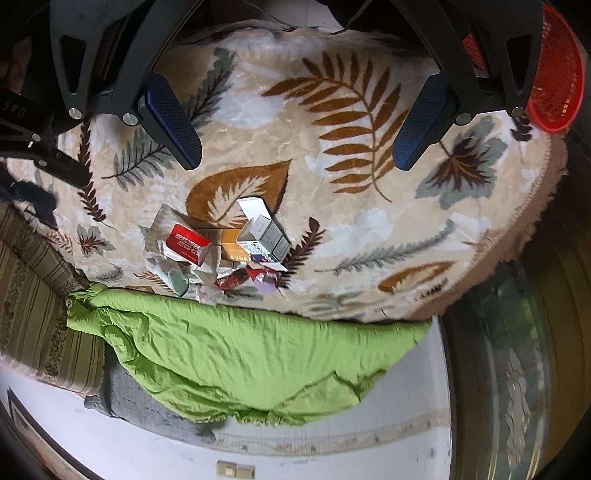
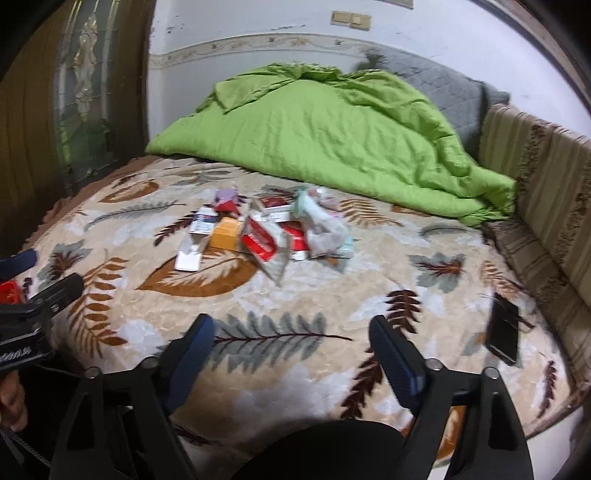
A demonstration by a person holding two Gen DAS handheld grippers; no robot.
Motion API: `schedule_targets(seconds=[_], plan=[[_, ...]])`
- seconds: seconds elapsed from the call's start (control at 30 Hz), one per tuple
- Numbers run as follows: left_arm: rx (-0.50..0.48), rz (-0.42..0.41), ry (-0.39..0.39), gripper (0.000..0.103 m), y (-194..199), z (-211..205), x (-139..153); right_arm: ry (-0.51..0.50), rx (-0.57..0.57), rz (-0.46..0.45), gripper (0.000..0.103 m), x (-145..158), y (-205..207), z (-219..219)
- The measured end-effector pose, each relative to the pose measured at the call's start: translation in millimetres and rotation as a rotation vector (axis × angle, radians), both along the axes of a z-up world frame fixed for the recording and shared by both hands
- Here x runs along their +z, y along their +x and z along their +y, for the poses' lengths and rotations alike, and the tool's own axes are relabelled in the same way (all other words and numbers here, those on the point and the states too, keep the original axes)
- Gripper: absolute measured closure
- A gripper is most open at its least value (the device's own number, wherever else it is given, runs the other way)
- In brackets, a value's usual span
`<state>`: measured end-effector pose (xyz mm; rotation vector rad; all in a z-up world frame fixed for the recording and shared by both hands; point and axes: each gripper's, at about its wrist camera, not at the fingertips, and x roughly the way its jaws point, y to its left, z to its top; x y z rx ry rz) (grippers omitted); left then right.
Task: Collect trash
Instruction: 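Grasp the white-blue medicine box with the left tool while the right tool grasps the red-white snack bag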
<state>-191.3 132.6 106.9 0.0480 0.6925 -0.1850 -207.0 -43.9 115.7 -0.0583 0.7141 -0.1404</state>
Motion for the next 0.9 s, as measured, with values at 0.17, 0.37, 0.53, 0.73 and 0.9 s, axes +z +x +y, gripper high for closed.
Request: schedule_targets(seconds=[0.17,0.37,0.53,0.73,0.9], plan=[[0.008,0.12,-0.069,0.036,42.3,6.7,-6.4,0.135,0.085,0.045,0.035,-6.6,28.7,-11.9],[0.012,0.281,-0.199,0.037,96.9,9.9,-20.2,0.183,0.12,0.088,0.035,-23.1,90.7,-20.7],[0.003,0.319,-0.211,0.037,133.1,-3.7,-21.1,0.189,0.085,0.133,0.046,-41.9,145.6,-30.0],[-0.003,0.403,-0.21,0.037,192.3,-29.9,-36.9,0.182,0.056,0.129,0.084,-57.9,160.9,-42.3],[0.014,0.46,-0.207,0.037,224.7,-44.7,-59.1,0.225,0.055,0.083,0.087,-50.8,153.5,-49.1]])
